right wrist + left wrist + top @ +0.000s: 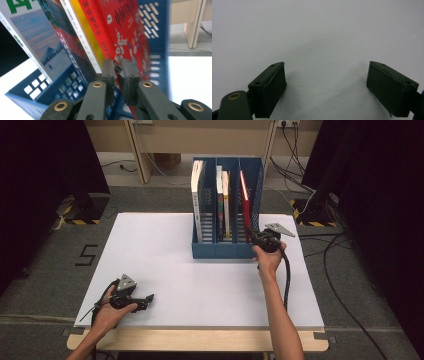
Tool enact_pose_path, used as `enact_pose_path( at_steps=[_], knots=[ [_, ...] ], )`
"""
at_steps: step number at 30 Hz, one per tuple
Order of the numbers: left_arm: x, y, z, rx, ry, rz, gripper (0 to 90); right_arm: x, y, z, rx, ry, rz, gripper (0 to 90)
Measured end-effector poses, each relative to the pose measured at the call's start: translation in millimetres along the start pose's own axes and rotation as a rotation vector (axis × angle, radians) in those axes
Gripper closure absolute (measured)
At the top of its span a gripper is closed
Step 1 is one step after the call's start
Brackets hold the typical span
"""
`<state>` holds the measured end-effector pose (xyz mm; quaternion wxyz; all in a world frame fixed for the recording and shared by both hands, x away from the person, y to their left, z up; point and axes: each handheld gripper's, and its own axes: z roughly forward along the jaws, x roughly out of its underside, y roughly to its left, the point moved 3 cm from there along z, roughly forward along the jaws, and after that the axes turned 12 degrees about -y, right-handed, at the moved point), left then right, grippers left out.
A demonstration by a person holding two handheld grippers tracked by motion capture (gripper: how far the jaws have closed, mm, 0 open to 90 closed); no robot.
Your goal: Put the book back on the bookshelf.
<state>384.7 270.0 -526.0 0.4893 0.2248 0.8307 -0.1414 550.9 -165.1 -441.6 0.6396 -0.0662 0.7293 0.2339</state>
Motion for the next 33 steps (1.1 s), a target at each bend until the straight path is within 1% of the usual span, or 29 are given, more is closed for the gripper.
enact_pose_path(
  at_steps=[4, 9, 12, 13, 14, 16, 18, 20, 21, 22, 24, 28, 29, 30, 31, 32, 33],
  knots=[
    [0.0, -0.1, 0.0, 0.0, -0.001, 0.0, 14.7, 0.4, 7.4, 14.9, 0.013, 0.001, 0.017, 79.7],
    [0.0, 0.0, 0.0, 0.0, 0.0, 0.0, 14.7, -3.2, 11.3, 27.6, 0.03, 0.004, 0.013, 77.6],
    [0.0, -0.1, 0.0, 0.0, 0.0, 0.0, 14.7, -5.4, 13.5, 30.1, 0.041, -0.004, 0.029, 71.8],
    [0.0, 0.0, 0.0, 0.0, 0.0, 0.0, 14.7, -6.2, 14.0, 29.7, 0.04, -0.008, 0.027, 69.4],
    [0.0, 0.0, 0.0, 0.0, 0.0, 0.0, 14.7, -6.8, 14.5, 29.3, 0.042, -0.011, 0.008, 65.4],
    [0.0, 0.0, 0.0, 0.0, 0.0, 0.0, 14.6, -8.5, 17.7, 27.5, 0.056, -0.008, -0.047, 56.7],
    [0.0, -0.1, 0.0, 0.0, 0.0, 0.0, 14.7, -9.6, 23.1, 27.7, 0.045, -0.01, -0.085, 50.7],
    [0.0, -0.1, 0.0, 0.0, 0.0, 0.0, 14.7, -11.1, 26.6, 30.1, 0.055, -0.006, -0.128, 47.3],
    [0.0, -0.1, 0.0, 0.0, 0.0, 0.001, 14.7, -11.8, 27.3, 31.6, 0.057, -0.008, -0.129, 46.3],
    [0.0, -0.1, 0.1, 0.0, -0.001, 0.0, 14.7, -12.9, 28.2, 34.5, 0.061, -0.012, -0.118, 46.0],
    [0.0, 0.0, 0.0, 0.0, 0.0, 0.001, 14.7, -15.3, 29.1, 39.4, 0.071, -0.021, -0.117, 46.4],
    [0.0, 0.0, 0.0, 0.001, 0.0, 0.001, 14.7, -17.9, 30.1, 48.1, 0.119, -0.02, -0.124, 46.5],
    [0.0, 0.0, 0.0, 0.001, 0.0, 0.001, 14.6, -18.4, 30.4, 49.5, 0.129, -0.025, -0.114, 47.5],
    [0.0, 0.0, 0.0, 0.001, 0.0, 0.001, 14.7, -19.0, 30.1, 50.8, 0.129, -0.023, -0.111, 49.9],
    [0.0, 0.0, 0.0, 0.001, 0.0, 0.0, 14.7, -19.7, 29.8, 51.2, 0.14, -0.03, -0.113, 55.0],
    [-0.1, 0.0, 0.0, 0.001, 0.0, 0.0, 14.7, -20.6, 29.3, 51.0, 0.148, -0.035, -0.116, 56.1],
    [-0.1, 0.0, -0.1, 0.001, 0.001, 0.0, 14.7, -20.9, 28.9, 51.3, 0.145, -0.035, -0.11, 58.7]
  ],
)
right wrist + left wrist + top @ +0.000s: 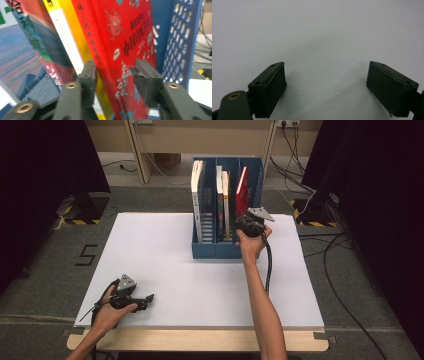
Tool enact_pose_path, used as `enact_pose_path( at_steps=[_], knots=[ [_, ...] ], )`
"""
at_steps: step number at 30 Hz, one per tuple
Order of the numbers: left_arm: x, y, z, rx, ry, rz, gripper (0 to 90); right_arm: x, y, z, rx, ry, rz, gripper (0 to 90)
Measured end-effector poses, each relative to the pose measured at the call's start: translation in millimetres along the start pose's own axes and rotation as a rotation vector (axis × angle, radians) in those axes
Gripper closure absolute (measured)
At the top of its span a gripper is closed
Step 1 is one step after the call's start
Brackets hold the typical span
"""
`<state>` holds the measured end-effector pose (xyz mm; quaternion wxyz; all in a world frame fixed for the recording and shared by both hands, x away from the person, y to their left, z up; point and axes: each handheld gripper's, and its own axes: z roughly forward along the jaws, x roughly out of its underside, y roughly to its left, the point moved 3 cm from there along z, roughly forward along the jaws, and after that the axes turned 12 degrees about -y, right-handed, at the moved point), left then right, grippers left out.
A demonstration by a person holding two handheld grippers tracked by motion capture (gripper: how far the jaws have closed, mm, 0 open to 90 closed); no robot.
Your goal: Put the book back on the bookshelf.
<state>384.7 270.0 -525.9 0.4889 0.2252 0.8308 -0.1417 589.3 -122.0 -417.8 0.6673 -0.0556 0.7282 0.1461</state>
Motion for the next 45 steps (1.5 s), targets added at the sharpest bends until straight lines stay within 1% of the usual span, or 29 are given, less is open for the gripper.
enact_pose_path(
  at_steps=[2, 5, 6, 9, 12, 13, 14, 16, 18, 20, 23, 25, 27, 28, 29, 30, 31, 34, 36, 38, 41, 43, 45],
  knots=[
    [0.0, 0.0, 0.0, 0.0, 0.0, 0.0, 14.6, 0.1, -1.1, -0.3, 0.001, -0.004, 0.009, 63.3],
    [0.0, 0.0, 0.0, 0.0, -0.001, 0.001, 14.7, -0.6, -2.6, -1.8, 0.033, -0.008, -0.028, 66.5],
    [0.0, 0.0, 0.0, 0.0, 0.0, 0.0, 14.6, -1.0, -3.9, -2.3, 0.043, -0.011, -0.026, 66.5],
    [0.0, 0.0, 0.0, 0.0, 0.0, 0.0, 14.7, -1.3, -7.4, -2.7, 0.059, -0.016, 0.0, 66.2],
    [0.0, 0.0, -0.1, 0.0, 0.001, 0.001, 14.6, -1.0, -12.7, 0.0, 0.09, -0.015, 0.015, 60.3],
    [0.0, 0.0, -0.1, 0.0, 0.001, 0.001, 14.7, -0.1, -14.5, 1.6, 0.096, -0.013, 0.035, 59.5],
    [0.0, 0.0, -0.1, 0.0, 0.001, 0.001, 14.6, 0.5, -15.7, 3.0, 0.098, -0.012, 0.046, 59.4],
    [0.0, 0.0, -0.1, 0.0, 0.001, 0.001, 14.6, 1.3, -16.1, 5.5, 0.103, -0.003, 0.045, 59.3],
    [0.0, 0.0, -0.1, 0.0, 0.001, 0.001, 14.6, 1.3, -15.0, 7.6, 0.102, 0.001, 0.055, 63.1],
    [0.0, 0.0, -0.1, 0.0, 0.001, 0.001, 14.7, 0.7, -14.2, 9.1, 0.106, -0.004, 0.057, 63.4],
    [0.0, 0.0, -0.1, 0.0, 0.001, 0.0, 14.6, 1.3, -12.7, 9.5, 0.094, -0.003, 0.077, 62.9],
    [0.0, 0.0, -0.1, 0.0, 0.001, 0.001, 14.7, 1.6, -14.0, 8.5, 0.079, -0.015, 0.11, 62.9],
    [0.0, 0.0, 0.0, 0.0, 0.001, 0.0, 14.6, 1.2, -14.9, 6.0, 0.048, -0.017, 0.155, 64.2],
    [0.0, 0.0, 0.0, 0.0, 0.001, 0.0, 14.6, 0.8, -14.3, 4.4, 0.038, -0.014, 0.163, 66.1],
    [0.0, 0.0, 0.0, 0.0, 0.001, 0.0, 14.6, 0.6, -14.3, 3.7, 0.026, -0.015, 0.151, 66.8],
    [0.0, 0.0, -0.1, 0.0, 0.001, 0.001, 14.6, 1.0, -13.6, 3.1, 0.01, -0.013, 0.175, 66.7],
    [0.0, 0.0, 0.0, 0.0, 0.001, 0.001, 14.6, 1.6, -13.2, 2.9, 0.004, -0.015, 0.189, 66.5],
    [0.0, -0.1, 0.0, 0.0, 0.0, 0.0, 14.6, 1.5, -8.9, 3.4, 0.012, -0.008, 0.113, 68.1],
    [0.0, 0.0, 0.0, 0.0, 0.0, 0.001, 14.6, 0.9, -6.5, 3.5, 0.025, -0.006, 0.09, 68.4],
    [0.0, 0.0, 0.0, 0.0, 0.0, 0.001, 14.6, 0.7, -4.8, 3.9, 0.026, -0.003, 0.078, 67.7],
    [0.0, 0.0, 0.0, 0.0, 0.0, 0.001, 14.6, 0.1, -3.6, 4.0, 0.017, 0.001, 0.077, 62.8],
    [0.0, 0.0, 0.0, 0.0, 0.0, 0.001, 14.6, -1.0, -3.3, 3.3, 0.013, -0.005, 0.063, 60.5],
    [0.0, 0.0, 0.0, 0.0, 0.0, 0.001, 14.6, -2.2, -2.2, 2.4, 0.007, -0.006, 0.072, 58.5]
  ],
)
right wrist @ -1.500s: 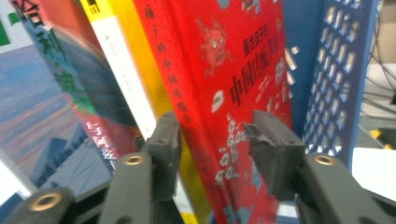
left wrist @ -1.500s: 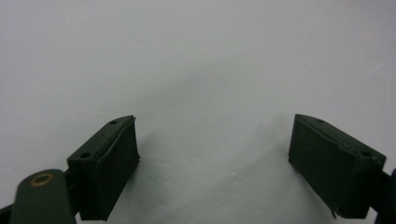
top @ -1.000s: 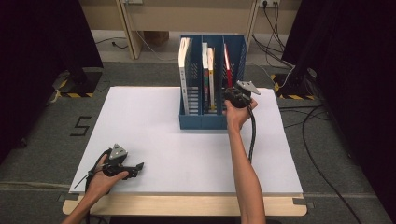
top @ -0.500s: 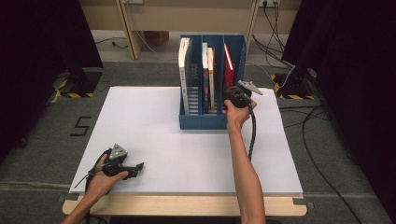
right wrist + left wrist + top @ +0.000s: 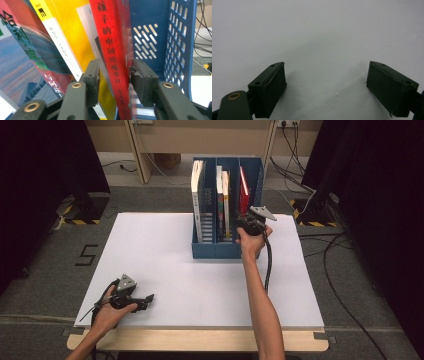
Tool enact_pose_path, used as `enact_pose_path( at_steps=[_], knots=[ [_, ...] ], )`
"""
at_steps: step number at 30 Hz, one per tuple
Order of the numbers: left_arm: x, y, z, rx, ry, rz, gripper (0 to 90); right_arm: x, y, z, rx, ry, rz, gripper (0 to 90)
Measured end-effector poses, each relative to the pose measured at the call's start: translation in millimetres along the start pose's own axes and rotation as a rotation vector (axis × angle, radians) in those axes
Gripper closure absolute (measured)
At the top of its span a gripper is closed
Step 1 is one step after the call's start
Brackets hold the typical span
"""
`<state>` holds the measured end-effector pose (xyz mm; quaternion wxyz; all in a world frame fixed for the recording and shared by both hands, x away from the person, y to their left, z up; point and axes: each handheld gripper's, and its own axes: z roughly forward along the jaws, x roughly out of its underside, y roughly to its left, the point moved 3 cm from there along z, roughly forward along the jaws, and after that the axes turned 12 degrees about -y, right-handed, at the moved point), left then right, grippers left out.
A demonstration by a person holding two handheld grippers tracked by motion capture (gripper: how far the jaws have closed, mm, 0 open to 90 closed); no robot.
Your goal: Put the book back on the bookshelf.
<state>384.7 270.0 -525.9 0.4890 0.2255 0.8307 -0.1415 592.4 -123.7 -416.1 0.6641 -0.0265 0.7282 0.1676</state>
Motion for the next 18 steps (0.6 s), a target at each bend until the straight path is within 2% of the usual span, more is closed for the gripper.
enact_pose_path(
  at_steps=[8, 10, 13, 15, 18],
  knots=[
    [0.0, 0.0, 0.0, 0.0, 0.0, 0.0, 14.6, 0.2, -0.4, -3.6, -0.01, 0.008, 0.006, 51.8],
    [0.0, 0.1, 0.0, 0.0, 0.0, 0.0, 14.6, -0.4, -0.8, -6.6, -0.01, 0.014, -0.006, 49.3],
    [0.0, 0.0, 0.0, 0.0, -0.001, 0.0, 14.6, -1.7, -0.8, -12.4, -0.016, 0.009, 0.023, 47.6],
    [0.0, 0.0, 0.0, 0.0, 0.0, 0.0, 14.6, -3.0, -1.1, -17.1, -0.015, 0.004, 0.007, 46.1],
    [0.0, 0.0, 0.0, 0.0, -0.001, 0.0, 14.6, -3.9, -1.7, -22.7, -0.024, 0.007, 0.012, 43.0]
  ],
)
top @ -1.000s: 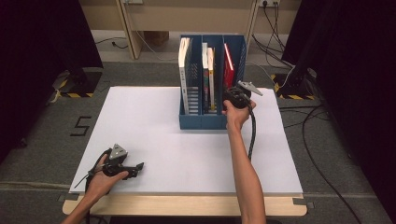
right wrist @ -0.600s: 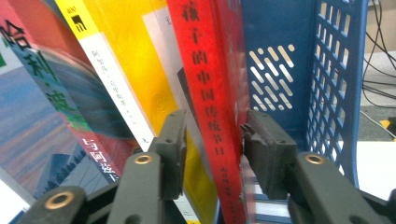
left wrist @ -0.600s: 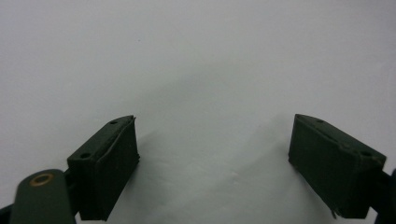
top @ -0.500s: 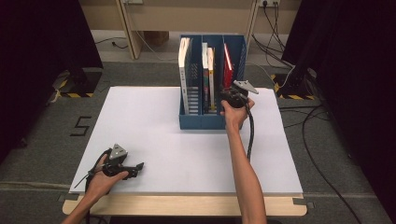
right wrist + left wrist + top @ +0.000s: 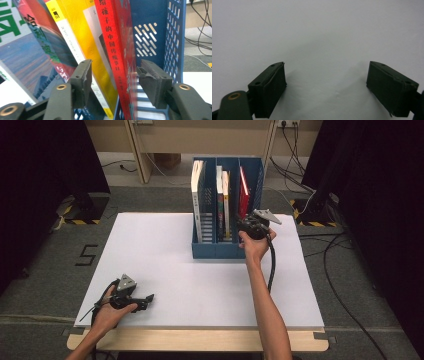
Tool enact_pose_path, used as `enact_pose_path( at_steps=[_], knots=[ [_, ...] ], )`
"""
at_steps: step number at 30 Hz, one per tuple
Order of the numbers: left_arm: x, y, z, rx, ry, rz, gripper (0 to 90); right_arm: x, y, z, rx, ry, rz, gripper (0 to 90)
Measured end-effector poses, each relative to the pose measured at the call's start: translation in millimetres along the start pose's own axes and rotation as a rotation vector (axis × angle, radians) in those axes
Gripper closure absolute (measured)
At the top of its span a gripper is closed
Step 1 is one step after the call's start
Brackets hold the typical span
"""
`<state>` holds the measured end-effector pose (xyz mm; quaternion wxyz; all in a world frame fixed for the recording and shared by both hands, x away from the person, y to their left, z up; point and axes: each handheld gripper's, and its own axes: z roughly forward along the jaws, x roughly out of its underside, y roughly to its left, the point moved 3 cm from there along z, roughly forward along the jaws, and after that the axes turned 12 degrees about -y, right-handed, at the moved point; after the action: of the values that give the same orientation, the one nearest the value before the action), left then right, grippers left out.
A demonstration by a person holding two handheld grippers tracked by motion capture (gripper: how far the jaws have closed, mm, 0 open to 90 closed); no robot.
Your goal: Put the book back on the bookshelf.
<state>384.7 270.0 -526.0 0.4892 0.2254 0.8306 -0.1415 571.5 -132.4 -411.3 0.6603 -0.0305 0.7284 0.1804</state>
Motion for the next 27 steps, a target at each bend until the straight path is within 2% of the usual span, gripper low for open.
enact_pose_path(
  at_steps=[4, 13, 17, 22, 27],
  knots=[
    [0.0, 0.0, 0.0, 0.0, 0.0, 0.0, 14.6, -1.6, 0.8, -6.9, 0.004, 0.01, -0.064, 40.5],
    [0.0, 0.0, 0.0, 0.0, 0.0, -0.001, 14.6, 0.1, 9.0, -27.8, -0.059, 0.013, -0.091, 34.9],
    [0.0, 0.1, 0.0, 0.001, 0.0, -0.002, 14.6, 2.5, 12.2, -35.6, -0.069, 0.015, -0.125, 31.0],
    [0.0, 0.0, 0.0, 0.001, 0.0, -0.001, 14.6, 5.8, 12.4, -41.1, -0.1, 0.032, -0.073, 27.3],
    [0.1, -0.1, 0.0, 0.001, 0.0, -0.003, 14.6, 11.5, 15.3, -46.3, -0.115, 0.06, -0.088, 24.1]
  ],
)
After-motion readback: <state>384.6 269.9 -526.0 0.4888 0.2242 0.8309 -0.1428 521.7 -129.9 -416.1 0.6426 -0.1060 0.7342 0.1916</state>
